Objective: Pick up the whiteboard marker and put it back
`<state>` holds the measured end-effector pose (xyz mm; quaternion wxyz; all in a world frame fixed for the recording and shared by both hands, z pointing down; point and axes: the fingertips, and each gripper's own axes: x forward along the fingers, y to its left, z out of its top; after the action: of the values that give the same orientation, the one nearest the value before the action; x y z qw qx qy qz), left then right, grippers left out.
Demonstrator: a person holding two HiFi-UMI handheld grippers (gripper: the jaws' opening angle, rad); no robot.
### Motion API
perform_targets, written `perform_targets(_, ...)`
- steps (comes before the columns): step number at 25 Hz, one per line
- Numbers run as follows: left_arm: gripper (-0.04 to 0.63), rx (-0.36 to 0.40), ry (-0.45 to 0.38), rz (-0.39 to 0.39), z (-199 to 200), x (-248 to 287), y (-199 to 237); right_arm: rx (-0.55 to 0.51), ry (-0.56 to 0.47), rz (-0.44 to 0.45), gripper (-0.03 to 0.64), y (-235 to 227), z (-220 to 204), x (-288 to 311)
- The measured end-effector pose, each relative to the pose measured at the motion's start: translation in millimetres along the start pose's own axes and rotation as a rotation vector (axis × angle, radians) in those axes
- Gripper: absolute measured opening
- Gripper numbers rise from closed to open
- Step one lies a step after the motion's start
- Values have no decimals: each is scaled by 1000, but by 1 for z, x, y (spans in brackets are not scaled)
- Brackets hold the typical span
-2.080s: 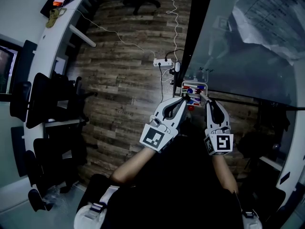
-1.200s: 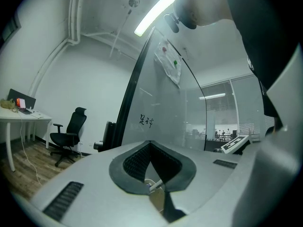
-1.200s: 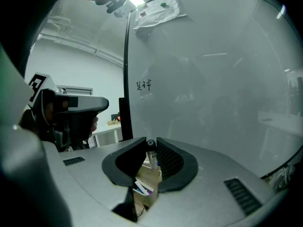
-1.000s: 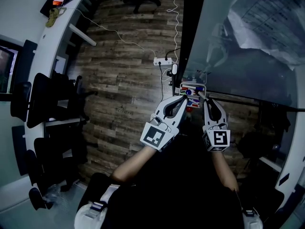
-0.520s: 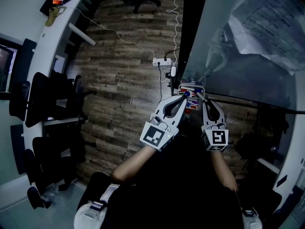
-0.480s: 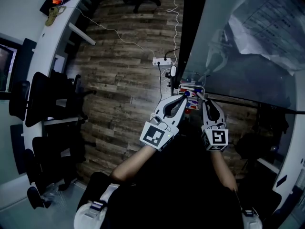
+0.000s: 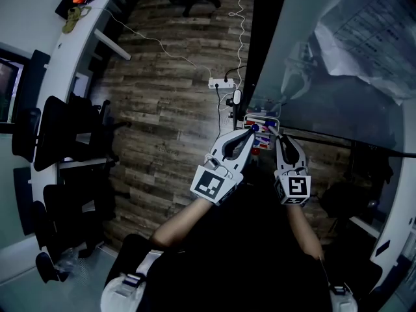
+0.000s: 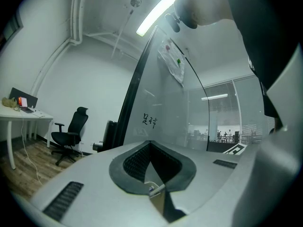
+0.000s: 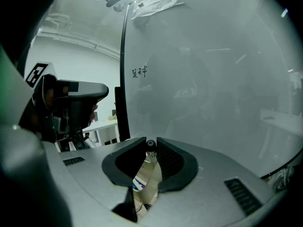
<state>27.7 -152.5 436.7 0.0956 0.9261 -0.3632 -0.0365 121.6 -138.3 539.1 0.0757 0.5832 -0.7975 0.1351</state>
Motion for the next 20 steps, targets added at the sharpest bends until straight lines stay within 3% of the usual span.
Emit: perform_targets(20,8,-17,-6,-17,-1,-4,-5,-25,-20,4,87,4,2,-4)
